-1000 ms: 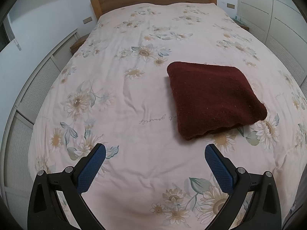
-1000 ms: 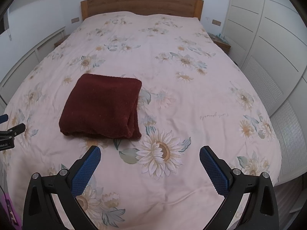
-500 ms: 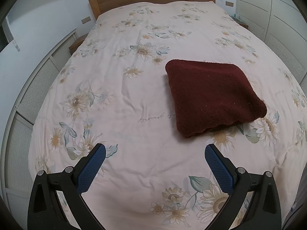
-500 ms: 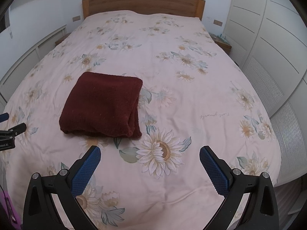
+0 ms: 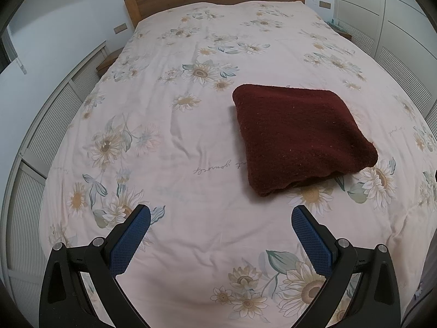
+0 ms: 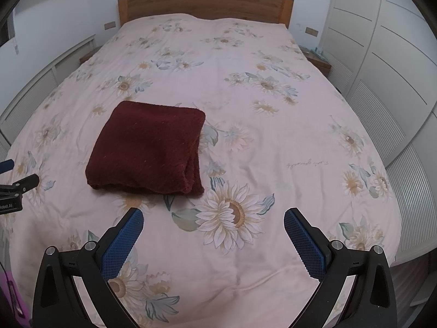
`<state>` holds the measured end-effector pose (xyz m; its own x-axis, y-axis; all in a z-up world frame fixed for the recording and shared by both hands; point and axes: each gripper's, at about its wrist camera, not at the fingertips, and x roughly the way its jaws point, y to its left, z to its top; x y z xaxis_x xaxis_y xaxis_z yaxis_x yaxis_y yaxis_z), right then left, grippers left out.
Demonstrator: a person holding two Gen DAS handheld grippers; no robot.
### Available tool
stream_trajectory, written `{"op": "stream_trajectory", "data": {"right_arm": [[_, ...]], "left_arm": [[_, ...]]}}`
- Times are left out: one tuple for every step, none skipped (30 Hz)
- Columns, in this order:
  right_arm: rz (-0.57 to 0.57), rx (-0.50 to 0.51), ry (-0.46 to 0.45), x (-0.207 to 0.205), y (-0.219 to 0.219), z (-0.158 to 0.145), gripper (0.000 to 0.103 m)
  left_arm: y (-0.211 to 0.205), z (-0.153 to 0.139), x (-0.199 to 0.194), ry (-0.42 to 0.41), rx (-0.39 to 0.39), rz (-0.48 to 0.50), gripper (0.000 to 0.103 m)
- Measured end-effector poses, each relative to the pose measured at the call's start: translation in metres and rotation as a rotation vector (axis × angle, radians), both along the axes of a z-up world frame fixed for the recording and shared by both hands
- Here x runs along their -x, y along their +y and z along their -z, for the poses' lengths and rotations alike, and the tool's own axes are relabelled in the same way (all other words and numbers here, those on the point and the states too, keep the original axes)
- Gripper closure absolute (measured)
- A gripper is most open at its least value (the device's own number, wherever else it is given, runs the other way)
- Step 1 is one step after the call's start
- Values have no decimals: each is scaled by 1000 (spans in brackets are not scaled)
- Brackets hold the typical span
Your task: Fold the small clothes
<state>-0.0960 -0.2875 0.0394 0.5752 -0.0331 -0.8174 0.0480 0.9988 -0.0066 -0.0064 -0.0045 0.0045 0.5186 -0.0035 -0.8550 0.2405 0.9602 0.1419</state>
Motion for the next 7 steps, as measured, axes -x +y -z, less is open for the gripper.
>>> {"op": "stream_trajectory", "data": {"right_arm": [[0, -1, 0, 0, 0, 0, 0], [0, -1, 0, 0, 0, 0, 0], [0, 0, 1, 0, 0, 0, 0], [0, -1, 1, 0, 0, 0, 0], [0, 0, 1, 0, 0, 0, 0], [1, 0, 1, 0, 0, 0, 0], [1, 0, 1, 0, 0, 0, 0]], "left_arm": [[0, 1, 0, 1, 0, 1, 1], [0, 0, 0, 1, -1, 0, 1], [-1, 0, 0, 1, 0, -2, 1], [-1, 0, 1, 2, 1, 0, 1], [-1, 0, 0, 2, 2, 1, 1], [-1, 0, 0, 2, 2, 5, 1], [-1, 0, 0, 3, 0, 9, 1]]}}
